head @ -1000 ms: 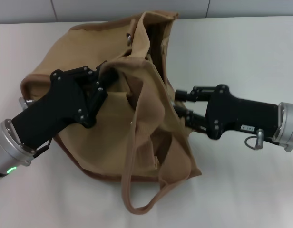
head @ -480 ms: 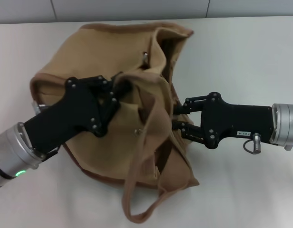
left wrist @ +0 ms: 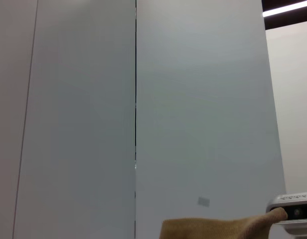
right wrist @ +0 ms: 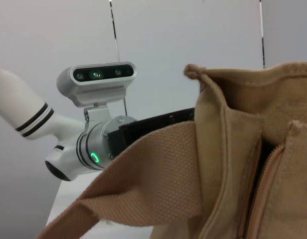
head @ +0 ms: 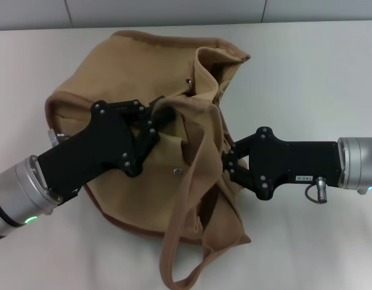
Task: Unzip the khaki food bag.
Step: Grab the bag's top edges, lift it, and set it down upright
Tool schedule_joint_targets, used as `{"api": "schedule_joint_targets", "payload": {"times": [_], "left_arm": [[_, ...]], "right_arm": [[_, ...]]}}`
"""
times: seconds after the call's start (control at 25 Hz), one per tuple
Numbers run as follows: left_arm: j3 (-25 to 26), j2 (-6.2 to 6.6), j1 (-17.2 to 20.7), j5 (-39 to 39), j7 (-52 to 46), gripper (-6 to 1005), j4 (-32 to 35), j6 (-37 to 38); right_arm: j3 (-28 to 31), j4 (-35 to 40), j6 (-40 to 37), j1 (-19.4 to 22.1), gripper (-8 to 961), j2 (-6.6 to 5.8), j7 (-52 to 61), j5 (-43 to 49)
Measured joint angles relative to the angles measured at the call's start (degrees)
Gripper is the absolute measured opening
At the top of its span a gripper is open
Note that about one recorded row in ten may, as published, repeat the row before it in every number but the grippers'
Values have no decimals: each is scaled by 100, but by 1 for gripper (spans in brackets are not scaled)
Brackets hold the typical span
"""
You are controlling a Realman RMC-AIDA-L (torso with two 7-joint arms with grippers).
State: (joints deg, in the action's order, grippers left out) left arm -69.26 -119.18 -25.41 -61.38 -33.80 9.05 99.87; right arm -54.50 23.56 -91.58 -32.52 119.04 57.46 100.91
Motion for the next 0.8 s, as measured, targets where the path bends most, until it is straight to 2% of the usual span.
{"api": "schedule_joint_targets", "payload": {"times": [0.16, 0.52, 0.8], "left_arm": [[0, 0, -16, 12, 2, 62, 2, -26], [46, 0, -17, 23, 5, 62, 9, -33], [72, 1, -15, 88, 5, 62, -2, -73]], "right_arm": [[9, 0, 4, 31, 16, 5, -116, 11], [130, -18, 88, 134, 8, 20, -293, -56], [580, -133, 93, 235, 8, 13, -371, -272]]}}
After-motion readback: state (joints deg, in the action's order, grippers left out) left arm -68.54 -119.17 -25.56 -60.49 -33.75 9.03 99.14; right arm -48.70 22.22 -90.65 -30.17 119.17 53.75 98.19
